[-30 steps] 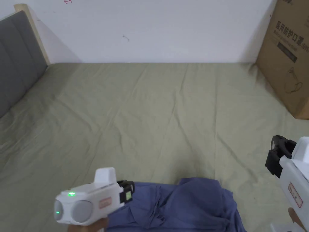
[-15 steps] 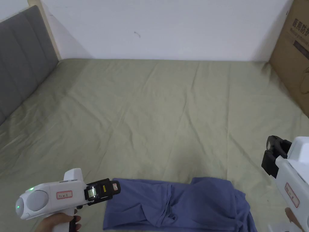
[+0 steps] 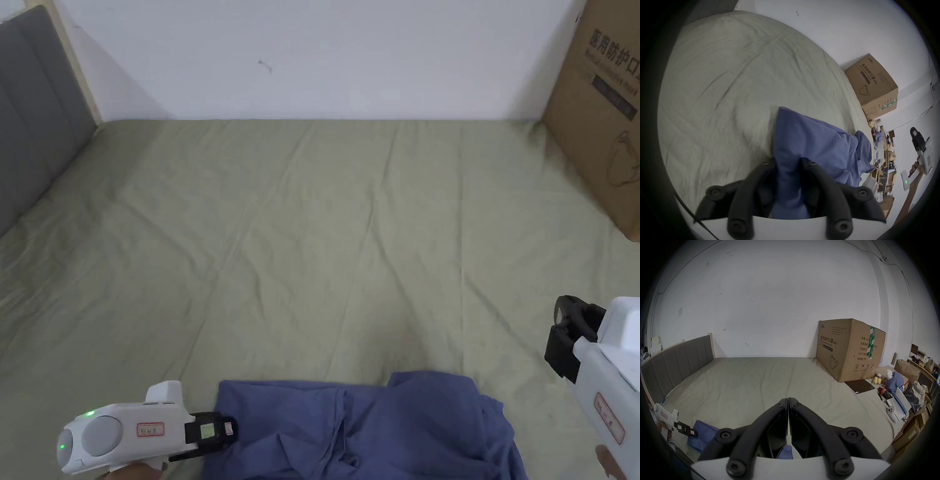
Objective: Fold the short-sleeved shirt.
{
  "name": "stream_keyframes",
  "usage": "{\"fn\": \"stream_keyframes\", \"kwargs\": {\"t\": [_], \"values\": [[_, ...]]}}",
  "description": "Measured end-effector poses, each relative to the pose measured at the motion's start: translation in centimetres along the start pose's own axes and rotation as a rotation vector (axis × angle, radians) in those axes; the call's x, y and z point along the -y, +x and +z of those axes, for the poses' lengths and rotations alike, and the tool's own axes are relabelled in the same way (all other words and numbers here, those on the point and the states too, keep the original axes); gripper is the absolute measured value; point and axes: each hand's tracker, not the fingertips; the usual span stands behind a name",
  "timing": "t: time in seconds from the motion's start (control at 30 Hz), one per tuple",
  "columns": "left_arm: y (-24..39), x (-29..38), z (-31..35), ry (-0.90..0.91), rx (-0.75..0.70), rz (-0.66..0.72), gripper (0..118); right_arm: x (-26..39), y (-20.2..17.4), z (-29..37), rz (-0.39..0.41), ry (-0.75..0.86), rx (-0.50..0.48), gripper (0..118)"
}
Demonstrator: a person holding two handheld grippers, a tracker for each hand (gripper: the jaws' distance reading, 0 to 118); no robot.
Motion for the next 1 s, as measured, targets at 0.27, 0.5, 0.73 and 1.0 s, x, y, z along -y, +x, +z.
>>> {"fn": "stream_keyframes", "kwargs": {"t": [0.27,0.5,0.73,1.0], "values": [[3.2,-0.1,3.3,0.077,-0.054,-0.136,5,-0.3,0.0,0.0,0.003,0.002,-0.01,1],[2.3,-1.8,9.1,0.149,-0.128,-0.137,4,-1.3,-0.7,0.6,-0.001,0.04,-0.037,1],[0.9,-2.7,14.8,0.197,-0.258,-0.13,4,-1.5,-1.1,1.0,0.003,0.06,-0.069,1],[11.0,-3.1,13.5,0.171,-0.178,-0.188,4,-1.5,-0.8,1.6,-0.012,0.077,-0.082,1]]}}
